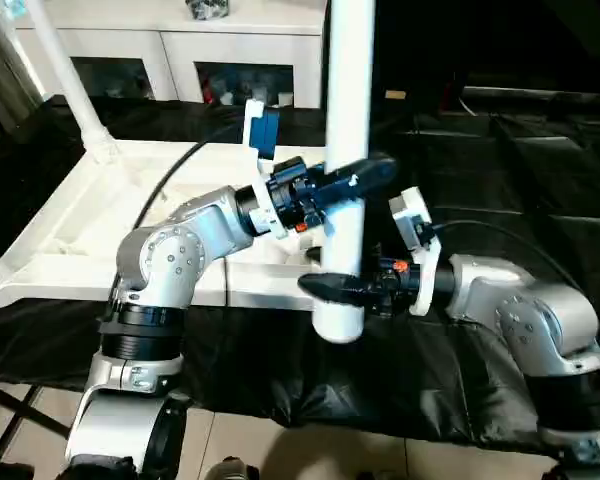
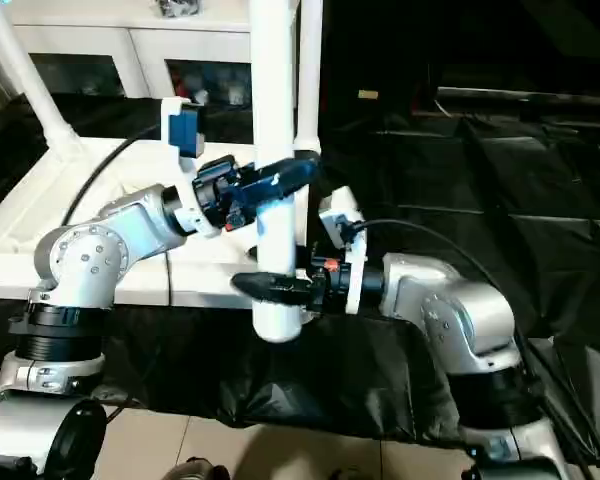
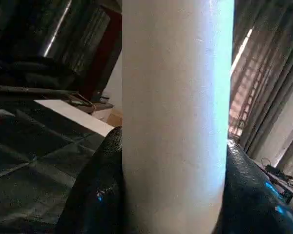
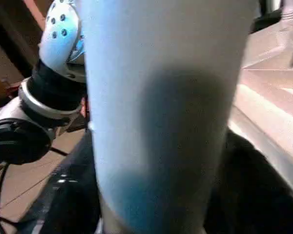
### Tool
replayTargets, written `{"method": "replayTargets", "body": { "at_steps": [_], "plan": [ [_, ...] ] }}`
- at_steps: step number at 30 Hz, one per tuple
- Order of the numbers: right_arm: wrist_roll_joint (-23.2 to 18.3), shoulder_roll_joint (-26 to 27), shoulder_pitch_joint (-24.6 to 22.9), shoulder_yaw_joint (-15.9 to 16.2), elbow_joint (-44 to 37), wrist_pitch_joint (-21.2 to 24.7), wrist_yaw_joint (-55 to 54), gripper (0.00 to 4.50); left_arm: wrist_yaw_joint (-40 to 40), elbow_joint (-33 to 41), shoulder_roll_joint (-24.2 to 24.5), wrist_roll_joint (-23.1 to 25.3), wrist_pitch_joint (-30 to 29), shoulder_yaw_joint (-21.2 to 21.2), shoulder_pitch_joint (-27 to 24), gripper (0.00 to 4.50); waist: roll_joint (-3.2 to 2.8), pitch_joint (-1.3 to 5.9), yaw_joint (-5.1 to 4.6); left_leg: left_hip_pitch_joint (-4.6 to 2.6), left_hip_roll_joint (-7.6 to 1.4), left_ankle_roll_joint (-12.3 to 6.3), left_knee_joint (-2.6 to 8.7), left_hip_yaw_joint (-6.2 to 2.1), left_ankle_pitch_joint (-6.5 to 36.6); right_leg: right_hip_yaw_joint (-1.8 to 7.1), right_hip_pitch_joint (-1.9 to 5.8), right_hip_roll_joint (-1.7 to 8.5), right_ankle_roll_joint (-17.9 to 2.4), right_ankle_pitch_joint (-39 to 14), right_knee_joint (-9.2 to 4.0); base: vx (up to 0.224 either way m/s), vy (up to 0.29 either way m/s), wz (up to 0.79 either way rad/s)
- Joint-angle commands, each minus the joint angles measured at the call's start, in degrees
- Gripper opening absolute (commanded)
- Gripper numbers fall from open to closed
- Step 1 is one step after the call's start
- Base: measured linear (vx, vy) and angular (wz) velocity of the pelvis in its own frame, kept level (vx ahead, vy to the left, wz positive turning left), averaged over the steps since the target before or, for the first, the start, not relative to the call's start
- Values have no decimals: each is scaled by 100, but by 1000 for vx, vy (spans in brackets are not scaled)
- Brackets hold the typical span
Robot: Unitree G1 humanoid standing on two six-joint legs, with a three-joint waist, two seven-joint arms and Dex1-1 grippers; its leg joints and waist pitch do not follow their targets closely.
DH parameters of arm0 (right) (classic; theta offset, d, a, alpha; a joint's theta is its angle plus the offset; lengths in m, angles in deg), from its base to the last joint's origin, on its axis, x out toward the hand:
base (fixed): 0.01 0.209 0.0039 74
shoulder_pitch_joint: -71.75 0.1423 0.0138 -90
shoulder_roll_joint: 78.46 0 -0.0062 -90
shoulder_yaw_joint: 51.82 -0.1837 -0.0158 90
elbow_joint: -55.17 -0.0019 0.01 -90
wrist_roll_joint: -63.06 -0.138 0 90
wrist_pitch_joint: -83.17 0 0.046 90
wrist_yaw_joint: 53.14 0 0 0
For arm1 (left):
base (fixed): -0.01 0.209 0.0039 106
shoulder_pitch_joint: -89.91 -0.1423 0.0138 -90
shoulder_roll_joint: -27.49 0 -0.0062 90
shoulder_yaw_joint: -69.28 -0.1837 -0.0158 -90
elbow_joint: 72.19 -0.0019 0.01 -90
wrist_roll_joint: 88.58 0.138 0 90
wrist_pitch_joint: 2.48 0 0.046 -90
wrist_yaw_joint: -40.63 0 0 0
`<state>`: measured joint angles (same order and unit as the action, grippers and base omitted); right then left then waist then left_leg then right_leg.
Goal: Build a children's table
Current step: Pick table leg
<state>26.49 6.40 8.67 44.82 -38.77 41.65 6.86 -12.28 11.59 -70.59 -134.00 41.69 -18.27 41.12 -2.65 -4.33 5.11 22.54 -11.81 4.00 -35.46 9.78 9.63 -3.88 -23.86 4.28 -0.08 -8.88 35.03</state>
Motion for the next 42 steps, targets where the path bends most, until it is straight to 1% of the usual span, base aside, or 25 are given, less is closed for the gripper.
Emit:
{"method": "replayTargets", "body": {
  "at_steps": [1, 6, 8, 10, 12, 14, 15, 16, 17, 18, 19, 20, 22, 23, 25, 27, 28, 30, 31, 32, 36, 37, 39, 40, 42],
  "plan": [
    [-69, -59, 99, 62, 37, 55, 27, 258, -207, 80, 33, -98, 14, -27, 149, 186, 137, 480, 3, -104, -50, -71, 406, -3, 1179, 187, 310, 304, -673, -2549, -529, 0, 0, 0],
    [-10, -49, 82, 86, 23, 1, 14, 215, -334, 123, 119, -129, -8, -45, 97, 186, 129, 492, 6, -108, -52, -57, 406, -5, 1148, 190, 300, 299, -673, -2455, -518, 0, 0, 0],
    [59, 4, 73, 76, 15, -59, -100, 201, -67, 62, 102, -77, -47, 16, 120, 256, 132, 497, 6, -100, -51, -43, 405, -5, 1138, 190, 306, 297, -688, -2402, -507, 0, 0, 0],
    [120, 67, 65, 51, 13, -139, -230, 198, 171, -24, 45, -7, -33, 82, 157, 256, 126, 501, 4, -107, -56, -33, 410, -9, 1126, 190, 304, 295, -709, -2350, -499, 0, 0, 0],
    [237, 302, 66, -56, 32, -306, -651, 196, 192, 58, 56, 174, 162, 19, 77, 291, 125, 503, -8, -103, -52, 5, 412, -10, 1159, 188, 290, 297, -737, -2326, -501, 0, 0, 0],
    [392, 442, 61, -62, 29, -489, -922, 195, 364, 121, 26, 342, 304, -14, 20, 299, 126, 502, -24, -111, -66, 48, 427, -19, 1206, 187, 286, 297, -715, -2330, -505, 0, 0, 0],
    [616, 702, 62, -69, 50, -707, -1394, 195, 746, 182, -24, 890, 772, -209, -82, 301, 127, 500, -32, -105, -68, 70, 432, -22, 1215, 186, 287, 298, -705, -2317, -499, 0, 0, 0],
    [688, 828, 66, -84, 63, -763, -1607, 195, 924, 207, -35, 1251, 1103, -360, -137, 308, 127, 503, -45, -109, -76, 109, 444, -31, 1231, 189, 289, 298, -650, -2317, -505, 0, 0, 0],
    [797, 961, 61, -79, 75, -859, -1832, 195, 1209, 211, -105, 1509, 1258, -462, -187, 322, 122, 499, -49, -108, -70, 98, 450, -33, 1246, 194, 278, 298, -617, -2342, -526, 0, 0, 0],
    [839, 1008, 60, -75, 80, -897, -1910, 195, 1318, 209, -134, 1589, 1297, -493, -203, 335, 129, 495, -57, -116, -73, 146, 454, -31, 1306, 194, 281, 298, -559, -2387, -523, 0, 0, 0],
    [991, 1149, 40, -20, 68, -1055, -2135, 195, 1849, 184, -296, 1793, 1323, -500, -236, 343, 123, 505, -65, -117, -80, 176, 454, -28, 1314, 201, 283, 294, -546, -2316, -505, 0, 0, 0],
    [1045, 1244, 36, -10, 65, -1098, -2281, 195, 2175, 160, -405, 1891, 1324, -477, -241, 343, 141, 505, -62, -122, -72, 160, 450, -19, 1302, 201, 280, 289, -545, -2296, -515, 0, 0, 0],
    [1190, 1444, 20, 49, 36, -1214, -2592, 195, 2896, 90, -641, 2055, 1310, -382, -230, 343, 125, 511, -51, -125, -71, 152, 443, -17, 1280, 208, 272, 291, -594, -2209, -506, 0, 0, 0],
    [1238, 1503, 17, 58, 34, -1254, -2700, 195, 3062, 53, -693, 2105, 1329, -341, -212, 343, 125, 511, -52, -115, -76, 170, 443, -18, 1275, 209, 278, 287, -602, -2166, -493, 0, 0, 0],
    [1316, 1621, 16, 65, 35, -1315, -2900, 195, 3376, -32, -788, 2219, 1397, -258, -168, 343, 160, 504, -65, -88, -54, 140, 453, -18, 1284, 199, 297, 282, -552, -2197, -513, 0, 0, 0],
    [1416, 1698, 9, 97, 31, -1382, -3044, 195, 3615, -100, -865, 2359, 1502, -198, -139, 343, 156, 503, -69, -100, -37, 109, 441, -11, 1335, 196, 281, 280, -488, -2322, -539, 0, 0, 0],
    [1535, 1792, 4, 135, 41, -1435, -3209, 195, 3959, -205, -981, 2529, 1687, -89, -86, 314, 155, 499, -83, -80, -42, 109, 450, -17, 1314, 197, 281, 273, -450, -2343, -549, 0, 0, 0],
    [1690, 1877, 4, 190, 55, -1504, -3389, 195, 4253, -305, -1113, 2645, 1920, 33, -29, 307, 167, 505, -88, -90, -36, 122, 442, -15, 1302, 195, 275, 274, -410, -2329, -558, 0, 0, 0],
    [1706, 1908, 4, 198, 55, -1498, -3427, 194, 4334, -322, -1145, 2672, 1989, 62, -13, 290, 162, 509, -91, -83, -33, 111, 446, -19, 1294, 195, 284, 278, -402, -2317, -547, 0, 0, 0],
    [1725, 1938, -4, 205, 47, -1501, -3468, 194, 4345, -315, -1157, 2666, 2006, 48, -10, 290, 176, 506, -106, -77, -29, 91, 444, -18, 1318, 195, 280, 273, -389, -2321, -553, 0, 0, 0],
    [1801, 1952, -37, 263, 17, -1517, -3523, 194, 4171, -238, -1186, 2509, 1992, -8, -55, 262, 173, 503, -142, -64, -31, 51, 447, -22, 1298, 192, 286, 274, -420, -2272, -540, 0, 0, 0],
    [1818, 1925, -29, 232, 27, -1528, -3527, 194, 3918, -184, -1153, 2412, 1990, -64, -91, 253, 170, 507, -151, -64, -27, 43, 440, -18, 1277, 193, 286, 276, -447, -2233, -539, 0, 0, 0],
    [1818, 1923, -20, 189, 39, -1529, -3524, 194, 3832, -169, -1150, 2399, 2010, -79, -104, 224, 168, 506, -160, -65, -28, 19, 438, -16, 1264, 196, 283, 277, -480, -2206, -536, 0, 0, 0],
    [1714, 1863, 19, 26, 63, -1445, -3434, 250, 3653, -164, -1101, 2346, 2028, -90, -109, 220, 171, 503, -166, -64, -31, 13, 438, -14, 1271, 197, 282, 273, -498, -2181, -534, 0, 0, 0],
    [1596, 1749, 61, -108, 65, -1318, -3294, 266, 3392, -166, -999, 2253, 2019, -118, -108, 206, 165, 501, -164, -70, -26, -4, 439, -14, 1306, 195, 292, 275, -514, -2188, -531, 0, 0, 0]
  ]
}}
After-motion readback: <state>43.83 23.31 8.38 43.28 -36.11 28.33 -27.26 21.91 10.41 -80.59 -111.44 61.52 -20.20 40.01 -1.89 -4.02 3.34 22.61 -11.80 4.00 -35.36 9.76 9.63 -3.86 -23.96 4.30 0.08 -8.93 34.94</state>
